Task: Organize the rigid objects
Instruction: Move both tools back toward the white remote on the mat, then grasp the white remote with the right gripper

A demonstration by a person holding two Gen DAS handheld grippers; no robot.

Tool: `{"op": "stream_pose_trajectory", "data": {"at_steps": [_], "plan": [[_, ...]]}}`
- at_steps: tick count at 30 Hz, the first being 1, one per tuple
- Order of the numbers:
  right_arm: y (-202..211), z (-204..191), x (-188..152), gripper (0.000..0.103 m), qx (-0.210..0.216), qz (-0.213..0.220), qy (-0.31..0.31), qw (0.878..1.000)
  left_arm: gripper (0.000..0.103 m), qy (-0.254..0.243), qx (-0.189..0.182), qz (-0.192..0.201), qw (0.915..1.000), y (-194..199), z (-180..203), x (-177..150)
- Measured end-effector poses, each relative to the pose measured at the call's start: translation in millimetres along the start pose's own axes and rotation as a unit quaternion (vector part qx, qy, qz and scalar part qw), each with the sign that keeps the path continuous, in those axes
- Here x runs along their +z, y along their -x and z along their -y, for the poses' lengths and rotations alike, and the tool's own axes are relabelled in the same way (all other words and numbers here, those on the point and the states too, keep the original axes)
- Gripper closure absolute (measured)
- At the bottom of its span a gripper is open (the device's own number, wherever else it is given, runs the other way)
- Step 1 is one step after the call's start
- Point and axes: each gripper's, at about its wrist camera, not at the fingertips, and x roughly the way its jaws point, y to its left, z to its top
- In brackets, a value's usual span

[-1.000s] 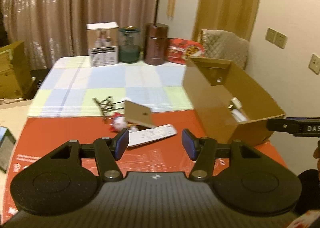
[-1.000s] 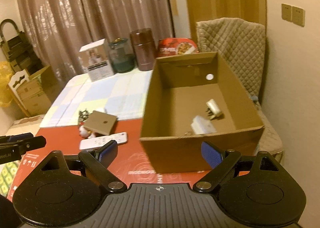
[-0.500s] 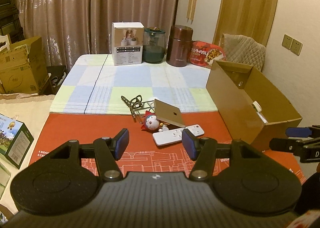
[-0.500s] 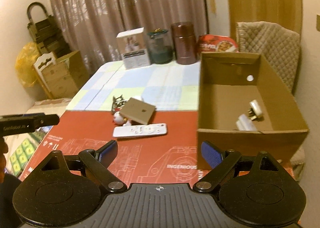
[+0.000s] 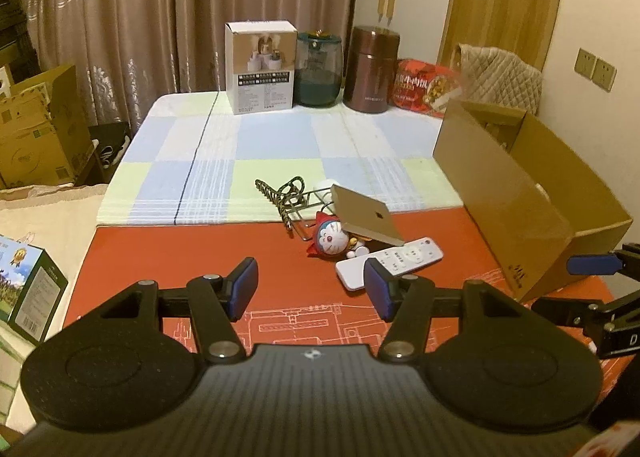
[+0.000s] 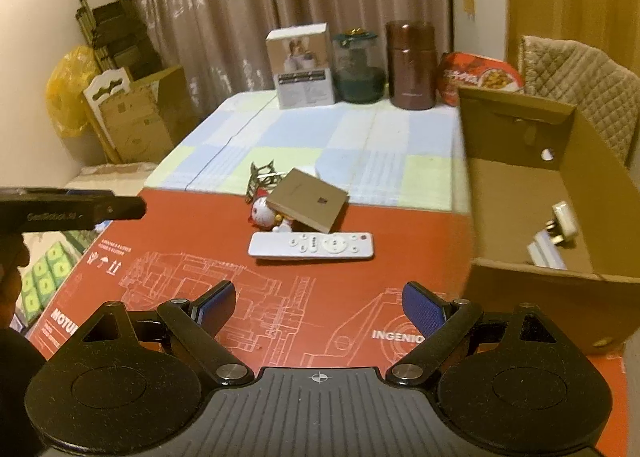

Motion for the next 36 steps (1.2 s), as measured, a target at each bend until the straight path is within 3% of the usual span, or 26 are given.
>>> {"op": "stream_pose_trajectory", "data": {"at_steps": [5,11,15,21,27,30,36], "plan": [[-31,-4,-3,0.015,0.002,-0.019,0.023,1.0,0.05,-0.017,-0.009,-0.014,0.9997,-30,-6,-2],[-77,-9,-3,0.015,-0.001,-0.037,0.106,0.994,0.05,-0.035,-0.032,-0.021,0.9986,-72,-17,-6],[-110,-11,2,0.015,-0.007,-0.057,0.167,0.984,0.05,-0.073,-0.059,-0.032,0.9951,-98,-19,-9],[-159,-14,16,0.015,-0.009,-0.105,0.257,0.961,0.05,-0.161,-0.098,-0.055,0.9805,-121,-14,-7],[-199,-13,33,0.016,0.012,-0.182,0.336,0.924,0.05,-0.209,-0.146,-0.055,0.9654,-130,-15,-3],[-214,-13,42,0.016,0.028,-0.213,0.369,0.904,0.05,-0.23,-0.153,-0.062,0.9592,-135,-11,-5],[-244,-5,64,0.016,0.079,-0.263,0.364,0.89,0.05,-0.237,-0.159,-0.062,0.9565,-137,-10,-5]]}}
